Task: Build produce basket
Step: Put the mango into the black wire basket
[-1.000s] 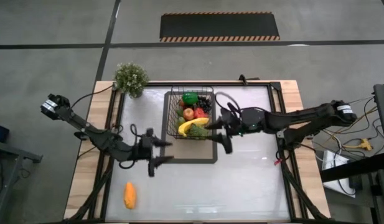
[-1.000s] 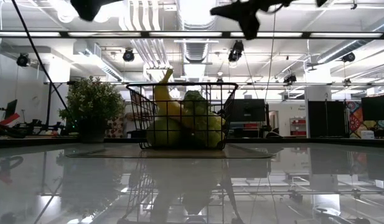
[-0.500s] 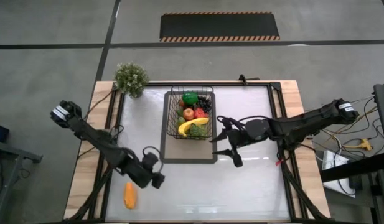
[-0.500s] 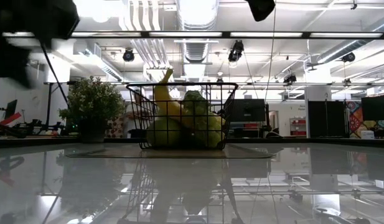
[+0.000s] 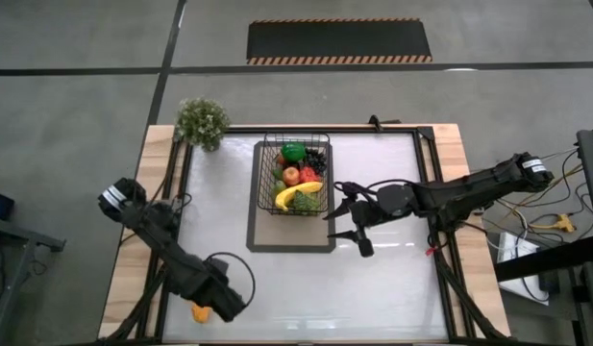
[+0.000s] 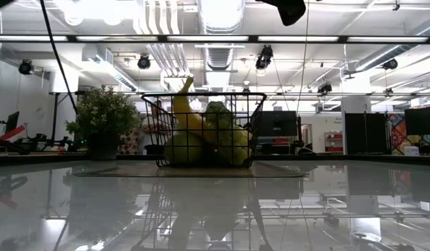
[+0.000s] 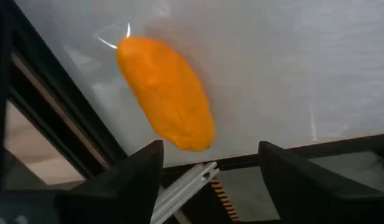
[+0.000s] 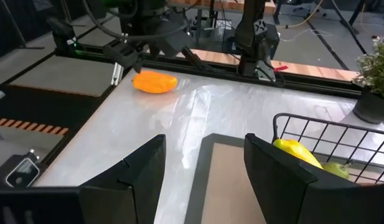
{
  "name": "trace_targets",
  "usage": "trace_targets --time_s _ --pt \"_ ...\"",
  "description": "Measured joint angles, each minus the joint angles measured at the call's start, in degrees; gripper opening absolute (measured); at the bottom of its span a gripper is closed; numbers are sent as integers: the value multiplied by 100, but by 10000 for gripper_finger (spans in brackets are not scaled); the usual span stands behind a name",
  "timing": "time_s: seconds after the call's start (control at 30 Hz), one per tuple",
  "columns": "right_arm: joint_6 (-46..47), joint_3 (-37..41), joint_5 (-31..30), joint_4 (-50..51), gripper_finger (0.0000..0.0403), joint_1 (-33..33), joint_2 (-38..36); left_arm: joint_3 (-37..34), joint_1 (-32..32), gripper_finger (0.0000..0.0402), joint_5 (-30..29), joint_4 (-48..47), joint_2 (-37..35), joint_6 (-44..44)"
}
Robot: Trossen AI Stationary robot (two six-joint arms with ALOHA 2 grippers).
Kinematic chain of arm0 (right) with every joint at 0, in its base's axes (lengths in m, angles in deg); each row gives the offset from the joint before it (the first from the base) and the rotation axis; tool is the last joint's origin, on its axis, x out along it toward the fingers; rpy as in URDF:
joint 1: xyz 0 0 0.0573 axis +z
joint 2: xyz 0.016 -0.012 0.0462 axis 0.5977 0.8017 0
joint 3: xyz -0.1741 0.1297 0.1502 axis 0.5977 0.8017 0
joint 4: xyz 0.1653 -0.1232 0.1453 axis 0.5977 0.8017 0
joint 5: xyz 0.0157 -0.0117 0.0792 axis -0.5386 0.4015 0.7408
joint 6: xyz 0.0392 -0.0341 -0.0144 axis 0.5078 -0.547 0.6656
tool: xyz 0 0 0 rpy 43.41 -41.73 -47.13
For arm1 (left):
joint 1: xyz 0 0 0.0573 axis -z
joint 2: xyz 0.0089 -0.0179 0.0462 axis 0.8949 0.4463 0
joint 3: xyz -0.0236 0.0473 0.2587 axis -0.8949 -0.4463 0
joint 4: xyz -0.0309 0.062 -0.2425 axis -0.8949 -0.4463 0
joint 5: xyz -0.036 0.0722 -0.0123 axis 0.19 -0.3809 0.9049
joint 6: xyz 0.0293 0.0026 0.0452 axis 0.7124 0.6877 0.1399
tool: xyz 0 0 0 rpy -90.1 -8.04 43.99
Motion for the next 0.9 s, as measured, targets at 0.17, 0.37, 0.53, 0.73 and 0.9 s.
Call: trace_targets --time_s 0.17,0.37,0.53,0.73,0.9 --pt "-106 43 10 4 203 11 0 -117 258 255 10 169 10 -721" --pt "-122 61 46 139 203 11 0 -372 485 282 -71 344 35 -1162" --pt "-122 61 46 292 203 11 0 -785 526 283 -380 796 39 -1317" --pt "-138 74 46 354 203 11 0 -1170 534 283 -417 1023 39 -1479" --pt "-163 101 46 371 203 11 0 -1302 534 283 -418 1054 39 -1488"
